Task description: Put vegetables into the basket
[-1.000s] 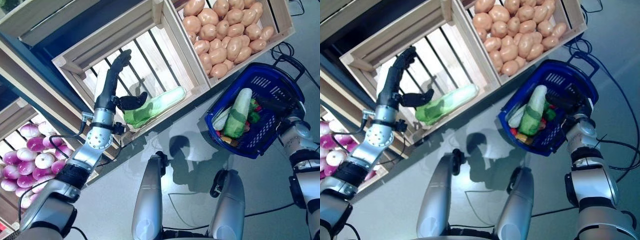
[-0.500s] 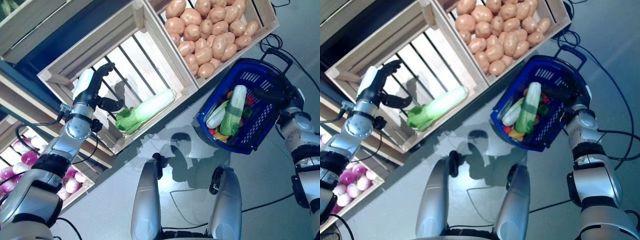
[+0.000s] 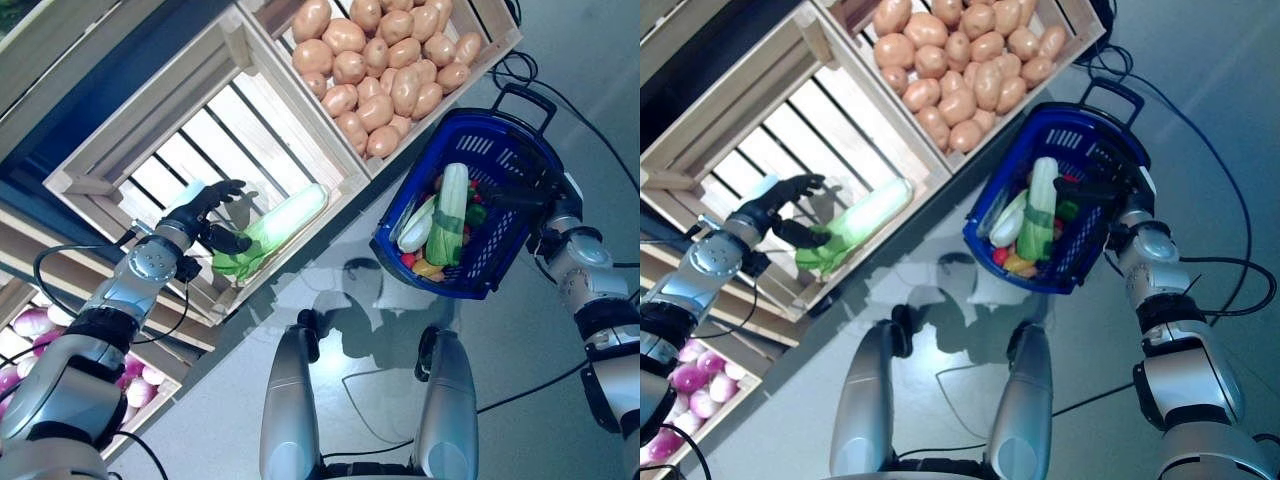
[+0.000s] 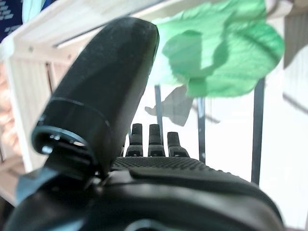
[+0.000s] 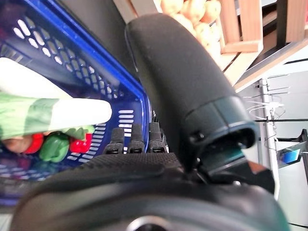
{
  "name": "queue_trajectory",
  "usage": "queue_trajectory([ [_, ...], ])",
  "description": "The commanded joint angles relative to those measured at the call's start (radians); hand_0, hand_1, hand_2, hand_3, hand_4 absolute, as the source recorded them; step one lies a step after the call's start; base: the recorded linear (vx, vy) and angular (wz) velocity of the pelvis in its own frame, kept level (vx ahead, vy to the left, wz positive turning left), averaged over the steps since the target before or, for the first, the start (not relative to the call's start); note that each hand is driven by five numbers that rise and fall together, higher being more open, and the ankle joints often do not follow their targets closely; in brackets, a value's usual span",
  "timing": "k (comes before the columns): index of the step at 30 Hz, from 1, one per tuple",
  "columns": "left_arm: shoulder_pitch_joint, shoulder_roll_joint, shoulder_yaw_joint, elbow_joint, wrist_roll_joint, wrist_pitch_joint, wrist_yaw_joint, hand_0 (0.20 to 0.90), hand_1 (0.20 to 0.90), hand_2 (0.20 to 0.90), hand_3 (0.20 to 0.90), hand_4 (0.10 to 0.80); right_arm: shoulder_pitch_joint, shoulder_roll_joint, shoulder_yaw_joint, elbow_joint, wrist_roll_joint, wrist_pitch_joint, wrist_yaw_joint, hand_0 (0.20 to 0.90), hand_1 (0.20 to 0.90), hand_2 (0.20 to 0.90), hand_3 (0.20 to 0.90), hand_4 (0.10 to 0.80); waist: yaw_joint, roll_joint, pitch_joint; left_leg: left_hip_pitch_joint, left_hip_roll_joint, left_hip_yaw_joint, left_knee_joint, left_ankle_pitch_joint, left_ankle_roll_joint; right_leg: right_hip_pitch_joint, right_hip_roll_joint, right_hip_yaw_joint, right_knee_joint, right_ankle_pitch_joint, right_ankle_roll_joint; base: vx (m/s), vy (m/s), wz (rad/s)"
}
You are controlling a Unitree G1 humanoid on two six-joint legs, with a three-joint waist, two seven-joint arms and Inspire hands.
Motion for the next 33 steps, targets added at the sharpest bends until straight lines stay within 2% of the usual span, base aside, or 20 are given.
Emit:
queue_trajectory([
  [1,-0.132,0.007,0.017,0.042,-0.053,-0.019,0.016,0.900,0.900,0.900,0.900,0.800,-0.034,-0.027,-0.029,-0.031,0.048,-0.088,0.023,0.900,0.900,0.900,0.900,0.800,0.007,-0.001,-0.041,0.087,0.068,-0.027,-0.090,-0.030,-0.059,0.019,-0.021,0.030,-0.087,0.114,-0.031,0.000,0.000,0.00],
  [15,-0.158,-0.050,-0.059,0.109,0.027,0.029,-0.029,0.900,0.900,0.900,0.900,0.800,-0.046,-0.004,-0.012,-0.013,0.057,-0.104,0.011,0.900,0.900,0.900,0.900,0.800,0.005,-0.011,-0.012,0.052,0.074,-0.031,-0.091,-0.022,-0.064,-0.009,-0.017,0.025,-0.098,0.131,-0.018,-0.011,-0.005,-0.02],
  [24,-0.175,-0.100,-0.110,0.163,0.140,0.063,0.011,0.900,0.900,0.900,0.900,0.800,-0.059,0.015,-0.013,0.010,0.066,-0.110,0.011,0.900,0.900,0.900,0.900,0.800,0.008,-0.017,-0.002,0.012,0.075,-0.038,-0.070,-0.029,-0.065,-0.046,-0.021,0.025,-0.085,0.135,-0.011,0.000,0.000,0.00],
  [33,-0.177,-0.139,-0.110,0.246,0.174,0.132,0.078,0.900,0.900,0.900,0.900,0.800,-0.075,0.022,-0.016,0.001,0.087,-0.132,-0.004,0.900,0.900,0.900,0.900,0.800,0.008,-0.026,-0.002,-0.046,0.074,-0.044,-0.021,-0.049,-0.064,-0.104,-0.025,0.030,-0.044,0.127,-0.014,0.006,0.000,0.00],
])
